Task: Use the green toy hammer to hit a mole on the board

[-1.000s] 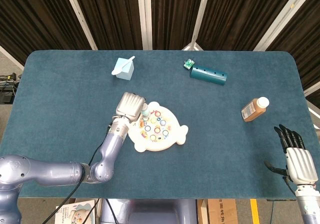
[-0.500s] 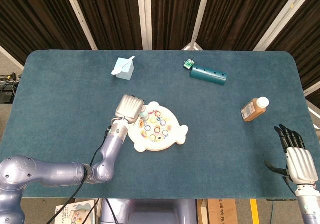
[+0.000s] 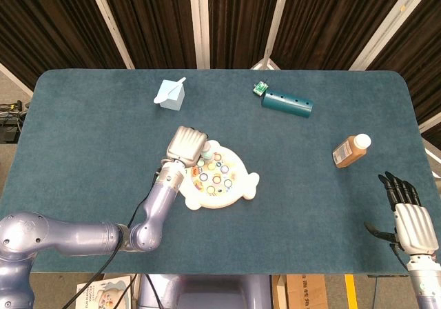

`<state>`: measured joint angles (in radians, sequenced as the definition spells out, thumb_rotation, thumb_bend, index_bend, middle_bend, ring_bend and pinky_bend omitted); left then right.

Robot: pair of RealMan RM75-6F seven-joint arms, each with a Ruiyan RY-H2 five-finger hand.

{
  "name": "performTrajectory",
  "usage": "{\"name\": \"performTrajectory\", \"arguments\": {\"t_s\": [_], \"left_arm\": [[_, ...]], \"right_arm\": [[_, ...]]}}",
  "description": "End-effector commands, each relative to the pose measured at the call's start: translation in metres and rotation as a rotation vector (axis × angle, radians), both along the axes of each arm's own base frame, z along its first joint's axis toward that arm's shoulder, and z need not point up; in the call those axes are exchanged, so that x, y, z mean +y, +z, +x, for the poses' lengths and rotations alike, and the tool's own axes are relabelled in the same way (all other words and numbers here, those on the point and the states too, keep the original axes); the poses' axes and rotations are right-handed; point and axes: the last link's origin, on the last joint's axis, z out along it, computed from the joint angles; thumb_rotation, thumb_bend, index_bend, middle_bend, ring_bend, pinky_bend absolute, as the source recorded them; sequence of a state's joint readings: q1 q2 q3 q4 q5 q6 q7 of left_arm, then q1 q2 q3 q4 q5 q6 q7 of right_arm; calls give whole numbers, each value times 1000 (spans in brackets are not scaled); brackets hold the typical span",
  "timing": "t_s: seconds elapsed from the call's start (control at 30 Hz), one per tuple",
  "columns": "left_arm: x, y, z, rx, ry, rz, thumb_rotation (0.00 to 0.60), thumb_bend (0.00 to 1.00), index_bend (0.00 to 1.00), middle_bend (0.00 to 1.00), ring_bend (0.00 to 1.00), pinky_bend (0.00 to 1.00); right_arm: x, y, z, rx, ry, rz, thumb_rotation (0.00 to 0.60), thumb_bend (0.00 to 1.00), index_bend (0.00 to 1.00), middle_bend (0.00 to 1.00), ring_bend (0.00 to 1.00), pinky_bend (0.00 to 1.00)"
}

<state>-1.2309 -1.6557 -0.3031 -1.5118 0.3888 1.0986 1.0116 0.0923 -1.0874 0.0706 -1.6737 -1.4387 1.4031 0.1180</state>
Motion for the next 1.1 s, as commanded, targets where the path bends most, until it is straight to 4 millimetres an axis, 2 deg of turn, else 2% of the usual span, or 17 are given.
{"name": "performTrajectory", "arguments": {"t_s": [0.03,0.6,1.1], "left_arm": [[-1,-3,3,1,-2,-8,600,641,644,505,412,517],[-4,-17,3,57,1,-38,600,641,639,502,412,517],[-5,-20,2,113,-3,-47,600,641,641,503,412,517]], "right_arm": [[0,0,0,-3,-3,-1,600,192,0,0,0,0],[-1,1,-1,-9,-7,-2,600,192,0,0,0,0],[-1,1,-1,-10,-7,-4,600,191,0,0,0,0]]}}
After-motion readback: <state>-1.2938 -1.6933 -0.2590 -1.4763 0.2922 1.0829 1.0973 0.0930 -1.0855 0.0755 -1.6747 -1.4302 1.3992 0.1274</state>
